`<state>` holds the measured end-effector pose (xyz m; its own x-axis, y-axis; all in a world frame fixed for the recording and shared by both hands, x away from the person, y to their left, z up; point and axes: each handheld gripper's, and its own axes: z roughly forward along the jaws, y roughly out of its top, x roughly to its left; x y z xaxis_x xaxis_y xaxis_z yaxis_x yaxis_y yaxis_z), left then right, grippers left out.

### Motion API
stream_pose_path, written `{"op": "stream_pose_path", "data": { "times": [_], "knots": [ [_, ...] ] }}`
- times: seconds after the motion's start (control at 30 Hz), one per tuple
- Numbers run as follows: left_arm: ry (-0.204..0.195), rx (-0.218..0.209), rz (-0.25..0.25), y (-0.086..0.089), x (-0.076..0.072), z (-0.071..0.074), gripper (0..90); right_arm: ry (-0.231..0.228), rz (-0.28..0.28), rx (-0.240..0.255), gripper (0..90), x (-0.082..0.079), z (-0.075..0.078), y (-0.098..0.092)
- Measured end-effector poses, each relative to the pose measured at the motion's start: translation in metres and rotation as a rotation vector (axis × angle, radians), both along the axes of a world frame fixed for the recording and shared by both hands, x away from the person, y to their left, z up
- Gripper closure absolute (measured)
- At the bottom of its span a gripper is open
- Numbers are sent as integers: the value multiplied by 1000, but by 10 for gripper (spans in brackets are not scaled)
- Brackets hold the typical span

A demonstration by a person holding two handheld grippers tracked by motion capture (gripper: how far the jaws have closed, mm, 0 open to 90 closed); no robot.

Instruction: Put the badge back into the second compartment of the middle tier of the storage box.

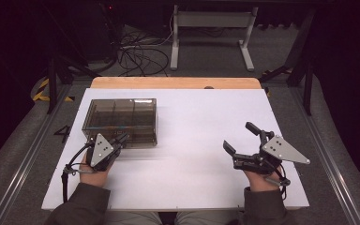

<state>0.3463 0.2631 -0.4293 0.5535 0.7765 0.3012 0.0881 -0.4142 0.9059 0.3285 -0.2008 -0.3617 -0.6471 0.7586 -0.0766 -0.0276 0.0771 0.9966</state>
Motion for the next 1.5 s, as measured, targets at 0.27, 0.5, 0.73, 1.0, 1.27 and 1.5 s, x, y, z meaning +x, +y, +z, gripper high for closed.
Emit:
{"op": "stream_pose_path", "data": {
  "times": [0.27,0.5,0.73,1.0,1.27,1.5],
  "knots": [
    [-13,28,-1,-1,2,-2,872,-3,1,-3,70,0,0,0],
    [13,16,3,1,4,-3,867,-1,1,-3,71,0,0,1],
    [36,15,8,1,6,-5,859,-2,1,-3,71,-1,1,0],
    [83,11,18,3,10,-9,854,-3,3,-4,71,-1,0,1],
    [112,-1,22,5,13,-10,873,-4,7,-3,72,-1,0,1],
    [122,-20,20,6,13,-11,875,-6,6,-5,72,-1,1,1]
  ]
}}
